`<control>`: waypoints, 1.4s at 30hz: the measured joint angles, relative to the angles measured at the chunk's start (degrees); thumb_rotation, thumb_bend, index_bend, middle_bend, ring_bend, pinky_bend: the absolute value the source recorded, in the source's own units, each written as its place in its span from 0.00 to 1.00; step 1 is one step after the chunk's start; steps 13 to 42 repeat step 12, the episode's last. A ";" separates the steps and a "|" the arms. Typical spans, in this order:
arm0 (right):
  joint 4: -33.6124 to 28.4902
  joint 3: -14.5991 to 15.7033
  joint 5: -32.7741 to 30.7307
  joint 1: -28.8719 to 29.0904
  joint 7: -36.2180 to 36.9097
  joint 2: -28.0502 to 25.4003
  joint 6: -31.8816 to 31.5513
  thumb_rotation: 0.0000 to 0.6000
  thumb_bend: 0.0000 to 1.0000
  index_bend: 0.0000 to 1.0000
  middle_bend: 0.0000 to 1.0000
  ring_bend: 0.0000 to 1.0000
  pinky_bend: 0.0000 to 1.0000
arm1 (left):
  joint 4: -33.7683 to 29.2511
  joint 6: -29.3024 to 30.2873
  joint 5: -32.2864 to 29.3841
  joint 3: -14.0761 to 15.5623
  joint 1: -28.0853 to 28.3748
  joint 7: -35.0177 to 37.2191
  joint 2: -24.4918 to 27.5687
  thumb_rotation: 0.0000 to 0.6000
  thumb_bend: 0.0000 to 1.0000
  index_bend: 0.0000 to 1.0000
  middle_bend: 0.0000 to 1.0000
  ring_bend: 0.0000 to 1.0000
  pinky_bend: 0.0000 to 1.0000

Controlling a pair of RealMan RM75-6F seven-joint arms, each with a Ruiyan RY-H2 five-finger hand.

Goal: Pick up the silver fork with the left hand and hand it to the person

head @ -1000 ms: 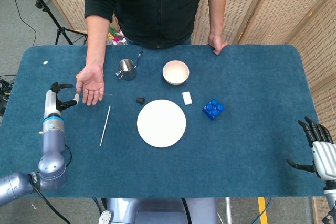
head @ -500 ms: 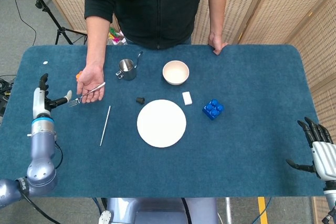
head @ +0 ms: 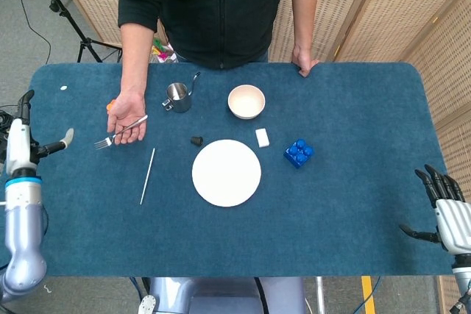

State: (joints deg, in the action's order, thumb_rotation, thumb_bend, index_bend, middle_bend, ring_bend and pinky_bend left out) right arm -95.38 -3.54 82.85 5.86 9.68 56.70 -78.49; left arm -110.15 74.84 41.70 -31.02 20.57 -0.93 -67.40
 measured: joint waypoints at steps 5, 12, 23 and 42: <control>-0.22 0.10 0.41 -0.16 -0.72 0.20 -0.55 1.00 0.00 0.02 0.00 0.00 0.00 | 3.51 2.42 17.38 7.74 -5.24 3.74 1.92 1.00 0.13 0.00 0.00 0.00 0.00; -0.37 0.21 0.95 -0.34 -1.58 0.56 -1.26 1.00 0.00 0.02 0.00 0.00 0.00 | 13.35 8.71 38.13 20.85 -14.00 14.54 4.19 1.00 0.03 0.00 0.00 0.00 0.00; -0.37 0.21 0.95 -0.34 -1.58 0.56 -1.26 1.00 0.00 0.02 0.00 0.00 0.00 | 13.35 8.71 38.13 20.85 -14.00 14.54 4.19 1.00 0.03 0.00 0.00 0.00 0.00; -0.37 0.21 0.95 -0.34 -1.58 0.56 -1.26 1.00 0.00 0.02 0.00 0.00 0.00 | 13.35 8.71 38.13 20.85 -14.00 14.54 4.19 1.00 0.03 0.00 0.00 0.00 0.00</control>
